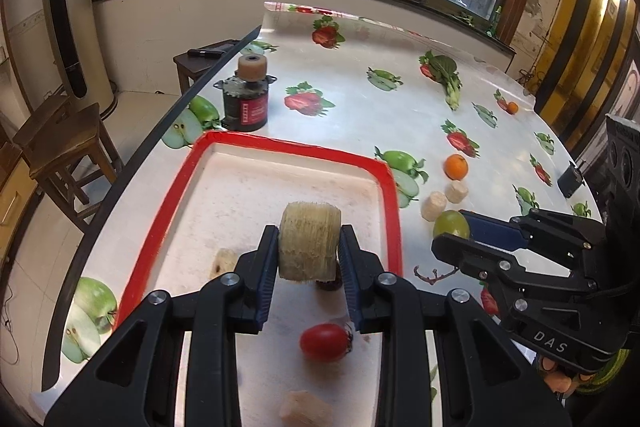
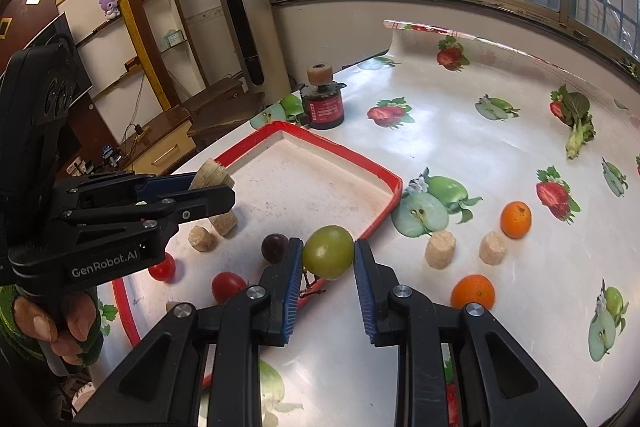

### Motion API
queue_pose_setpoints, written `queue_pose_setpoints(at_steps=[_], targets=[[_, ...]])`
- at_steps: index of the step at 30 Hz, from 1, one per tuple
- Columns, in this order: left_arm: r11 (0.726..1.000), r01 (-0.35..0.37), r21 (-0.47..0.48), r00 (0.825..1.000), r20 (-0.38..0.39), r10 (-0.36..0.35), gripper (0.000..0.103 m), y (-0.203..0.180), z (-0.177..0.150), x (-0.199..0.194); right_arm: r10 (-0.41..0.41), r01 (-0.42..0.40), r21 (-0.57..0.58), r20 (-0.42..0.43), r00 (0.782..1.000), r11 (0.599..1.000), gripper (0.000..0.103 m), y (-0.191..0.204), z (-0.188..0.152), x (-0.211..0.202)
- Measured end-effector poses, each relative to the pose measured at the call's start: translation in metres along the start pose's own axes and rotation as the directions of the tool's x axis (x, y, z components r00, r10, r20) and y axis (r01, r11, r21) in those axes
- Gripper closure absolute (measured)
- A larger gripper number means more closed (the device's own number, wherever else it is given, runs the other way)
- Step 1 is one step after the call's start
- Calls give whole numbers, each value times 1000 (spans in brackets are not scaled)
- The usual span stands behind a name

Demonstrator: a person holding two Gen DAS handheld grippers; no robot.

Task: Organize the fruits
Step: 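Carry the bread cube and grape in both grippers over the tray, then open both grippers to drop the bread cube and grape into the tray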

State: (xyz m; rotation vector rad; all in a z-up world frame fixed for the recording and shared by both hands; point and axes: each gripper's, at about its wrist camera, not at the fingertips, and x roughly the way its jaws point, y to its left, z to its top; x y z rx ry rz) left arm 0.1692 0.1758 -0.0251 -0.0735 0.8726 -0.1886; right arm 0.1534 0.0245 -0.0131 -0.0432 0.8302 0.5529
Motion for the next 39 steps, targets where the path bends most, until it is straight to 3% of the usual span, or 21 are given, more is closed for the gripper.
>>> queue_pose_setpoints(at_steps=[8, 14, 21, 35, 39], targets=[[999, -3, -53, 1000, -24, 2, 76, 27, 17, 18, 16, -16, -7, -9, 1000, 1000, 77, 9, 17, 23], [997, -45, -65, 997, -61, 41, 76, 42, 28, 47, 16, -16, -8, -32, 999, 1000, 77, 11, 29, 48], [996, -50, -75, 992, -120, 41, 76, 49, 19, 74, 12, -14, -18, -112, 994, 1000, 77, 14, 22, 88], [995, -74, -71, 983, -174, 60, 76, 50, 6, 90, 8, -16, -45, -153, 988, 999, 75, 20, 11, 108], [993, -80, -89, 983, -172, 63, 76, 50, 6, 84, 13, -19, -43, -148, 989, 999, 65, 20, 10, 102]])
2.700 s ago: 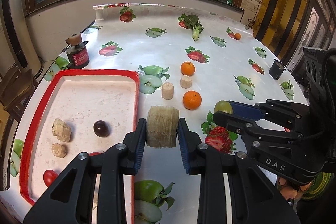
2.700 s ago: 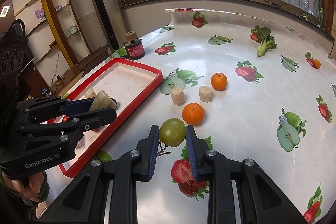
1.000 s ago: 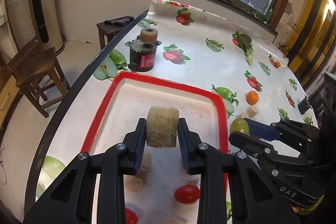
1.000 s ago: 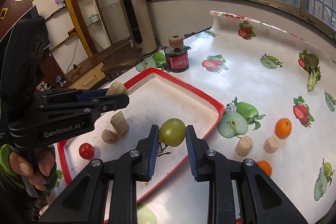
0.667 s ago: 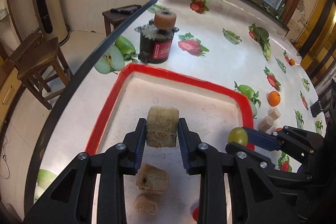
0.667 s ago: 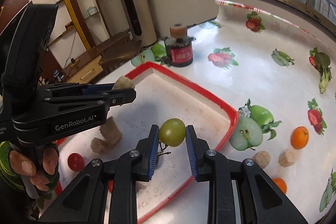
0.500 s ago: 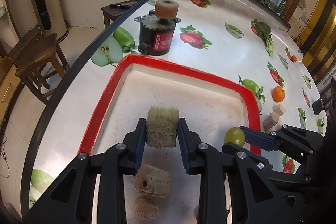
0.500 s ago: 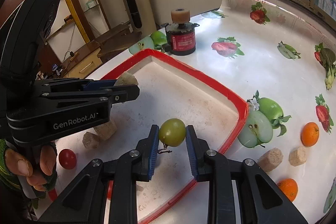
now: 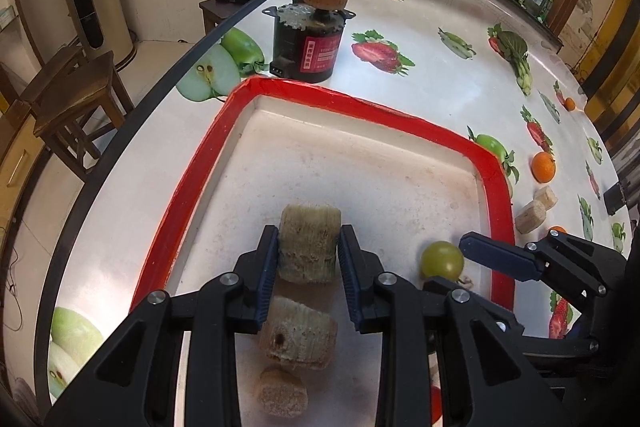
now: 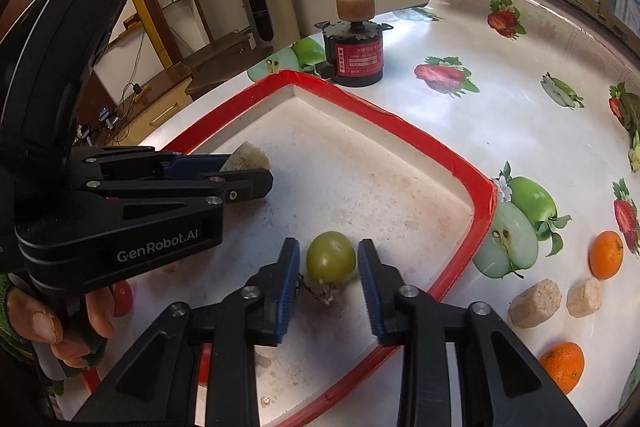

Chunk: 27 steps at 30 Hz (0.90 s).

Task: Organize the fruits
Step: 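Open both grippers to drop the bread cube and grape into the tray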

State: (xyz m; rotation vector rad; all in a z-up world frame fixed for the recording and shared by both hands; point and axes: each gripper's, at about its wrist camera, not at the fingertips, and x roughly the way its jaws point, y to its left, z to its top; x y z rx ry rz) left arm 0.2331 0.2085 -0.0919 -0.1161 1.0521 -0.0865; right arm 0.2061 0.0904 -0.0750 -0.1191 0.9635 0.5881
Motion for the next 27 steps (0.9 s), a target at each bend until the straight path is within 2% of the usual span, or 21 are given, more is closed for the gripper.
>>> queue_pose_setpoints(at_steps=[2, 5, 9, 18, 27], targets=[[1000, 0, -8, 1000, 4, 0, 76, 0, -2, -5, 10, -10, 5, 13, 1000, 1000, 65, -1, -1, -7], [1000, -4, -16, 1000, 21, 4, 75, 0, -6, -16, 16, -17, 4, 34, 999, 1000, 58, -2, -5, -21], [1000, -6, -25, 998, 63, 8, 66, -4, -12, -33, 18, -18, 8, 55, 998, 1000, 58, -5, -10, -39], [999, -18, 29, 992, 123, 14, 66, -32, -23, -58, 15, -18, 35, 84, 996, 999, 58, -18, -32, -72], [997, 2, 74, 989, 145, -12, 66, -60, -36, -74, -18, 10, 72, 108, 994, 997, 58, -39, -57, -101]])
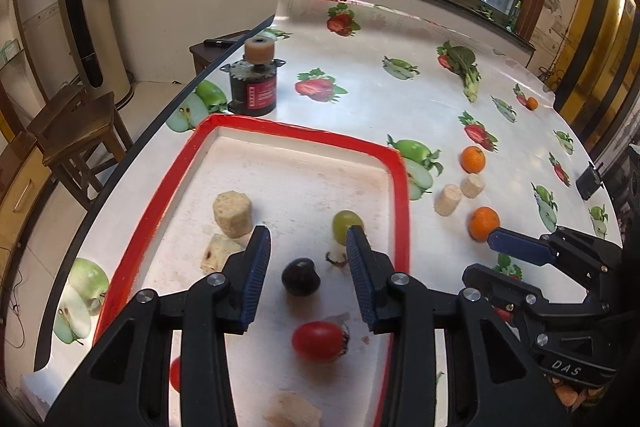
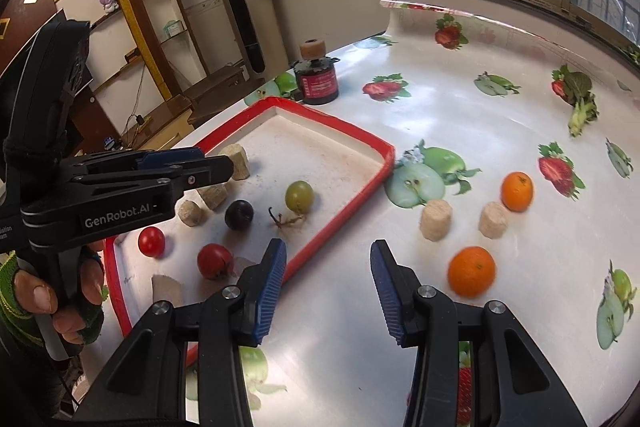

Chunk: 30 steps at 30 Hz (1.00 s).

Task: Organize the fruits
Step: 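Open both grippers to drop the bread cube and grape into the tray, then move both open grippers back toward the oranges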

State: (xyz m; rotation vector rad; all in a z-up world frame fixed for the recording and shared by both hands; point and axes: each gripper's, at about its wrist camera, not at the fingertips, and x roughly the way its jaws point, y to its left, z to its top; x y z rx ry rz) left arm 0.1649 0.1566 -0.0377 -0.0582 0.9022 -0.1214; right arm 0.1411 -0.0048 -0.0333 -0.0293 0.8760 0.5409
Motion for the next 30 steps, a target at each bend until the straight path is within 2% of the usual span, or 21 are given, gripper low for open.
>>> queue_pose_setpoints(at_steps=[15, 30], targets=[[997, 48, 68, 999, 11, -48, 66, -47, -5, -13, -54, 52, 59, 35, 998, 997, 58, -37, -21, -39], [993, 71, 90, 997, 3, -71, 66, -68, -7, -14, -86, 81, 102, 42, 995, 991, 58, -60, -36, -55]])
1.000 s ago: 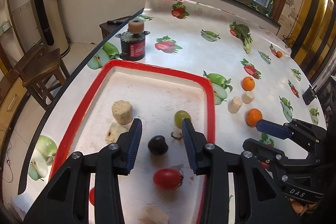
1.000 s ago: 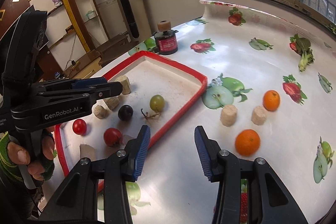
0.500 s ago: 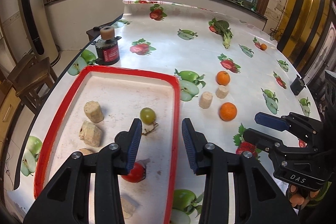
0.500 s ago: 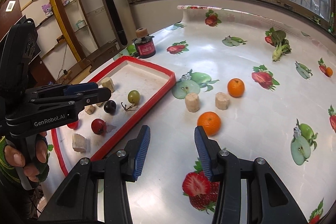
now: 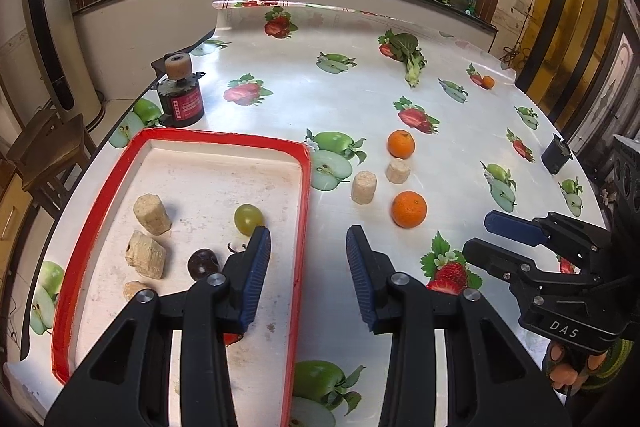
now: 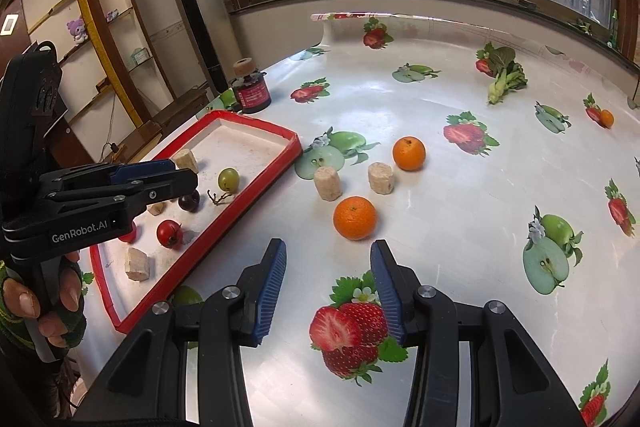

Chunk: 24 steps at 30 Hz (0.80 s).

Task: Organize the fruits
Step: 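Move both open grippers back toward the oranges, then grasp an orange with the right gripper while the left gripper grasps another orange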

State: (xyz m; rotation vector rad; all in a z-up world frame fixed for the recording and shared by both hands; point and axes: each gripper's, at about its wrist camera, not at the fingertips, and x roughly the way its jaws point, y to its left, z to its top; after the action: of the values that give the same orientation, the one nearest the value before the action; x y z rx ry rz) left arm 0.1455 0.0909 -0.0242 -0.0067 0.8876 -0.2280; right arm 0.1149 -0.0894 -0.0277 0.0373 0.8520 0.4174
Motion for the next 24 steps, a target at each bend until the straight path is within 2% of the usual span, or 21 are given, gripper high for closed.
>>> queue_pose_setpoints(at_steps=[8, 16, 24], targets=[[999, 38, 4, 999, -7, -38, 66, -12, 3, 4, -18, 19, 20, -12, 1000, 1000, 57, -14, -3, 6], [994, 104, 31, 993, -52, -103, 66, -44, -2, 26, -57, 59, 51, -30, 998, 997, 57, -42, 0, 20], [985, 171, 17, 979, -112, -168, 66, -67, 2, 63, -74, 75, 76, -21, 997, 994, 57, -62, 35, 43]])
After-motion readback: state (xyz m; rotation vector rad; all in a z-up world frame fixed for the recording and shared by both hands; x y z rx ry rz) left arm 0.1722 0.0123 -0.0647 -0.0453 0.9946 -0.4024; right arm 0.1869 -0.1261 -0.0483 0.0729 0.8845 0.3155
